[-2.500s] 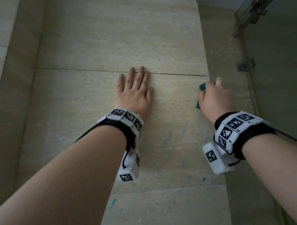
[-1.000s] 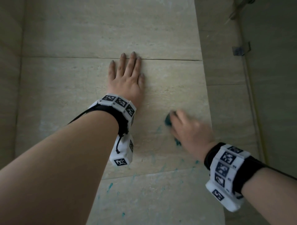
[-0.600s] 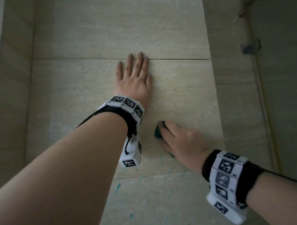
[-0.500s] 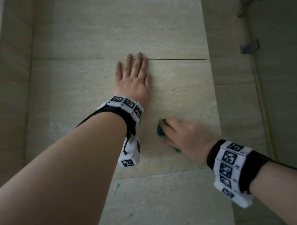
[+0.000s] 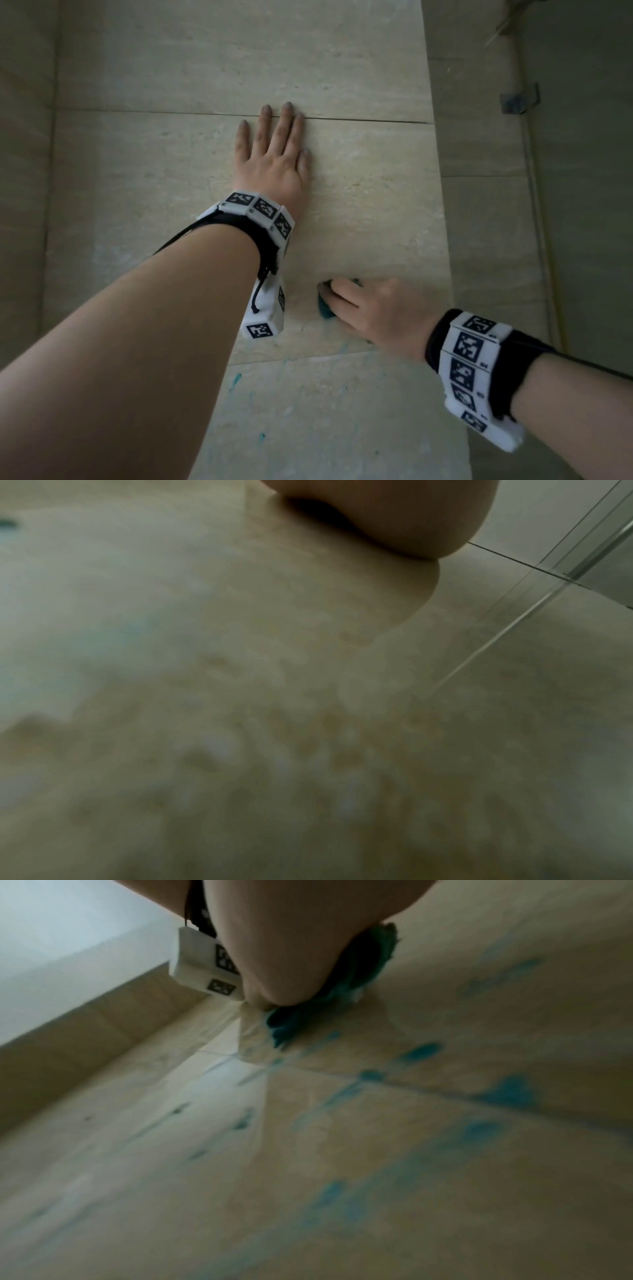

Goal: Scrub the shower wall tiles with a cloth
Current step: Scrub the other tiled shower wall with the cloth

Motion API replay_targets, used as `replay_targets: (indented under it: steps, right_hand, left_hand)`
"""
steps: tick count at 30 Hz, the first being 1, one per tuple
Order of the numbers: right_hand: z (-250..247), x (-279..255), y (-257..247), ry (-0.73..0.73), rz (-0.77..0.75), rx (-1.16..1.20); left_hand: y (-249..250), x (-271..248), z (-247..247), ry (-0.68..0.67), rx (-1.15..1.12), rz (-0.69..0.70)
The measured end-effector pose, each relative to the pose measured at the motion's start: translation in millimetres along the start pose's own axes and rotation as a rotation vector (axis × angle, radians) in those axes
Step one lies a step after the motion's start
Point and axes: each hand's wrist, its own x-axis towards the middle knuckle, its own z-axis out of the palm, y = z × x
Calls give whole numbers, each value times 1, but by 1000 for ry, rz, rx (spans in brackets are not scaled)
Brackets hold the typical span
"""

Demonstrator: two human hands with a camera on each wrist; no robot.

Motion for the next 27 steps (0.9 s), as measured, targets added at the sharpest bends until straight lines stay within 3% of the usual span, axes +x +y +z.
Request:
replay_targets:
  steps: [2,6,8,9,11,15,17,19,21,23,24,27]
  right_hand:
    - [-3,-2,20,-17,72,-20]
    - [-17,0,73,94,791,79]
    - [-19,-3,82,101,1011,55]
    - [-18,-2,77,84,1035,41]
    - [-13,3,50,72,919,62]
    - [-1,-4,-2,38,293,40]
    - [-2,-9,9,-18,177,37]
    - [-6,-14,33,13,356,60]
    - [-11,-20,58,89,744,101]
    - [-9,-30,69,114,1018,88]
    - [-7,-33,66,118,1056,67]
    - [-3,-40,40,92,956,31]
  left_hand:
    - [0,0,1,0,-3,-3]
    - [1,0,1,0,-7,-1]
    - [1,0,1,5,-12,0]
    - [0,1,1,8,-13,0]
    - [0,1,2,17,-12,1]
    - [-1,1,3,25,-15,4]
    - [-1,0,2,13,-19,1]
    - [0,0,2,10,-12,-2]
    - [0,1,1,7,-3,-1]
    - [0,2,1,10,-5,-1]
    - [0,2,1,10,-4,0]
    - [0,2,2,10,5,-8]
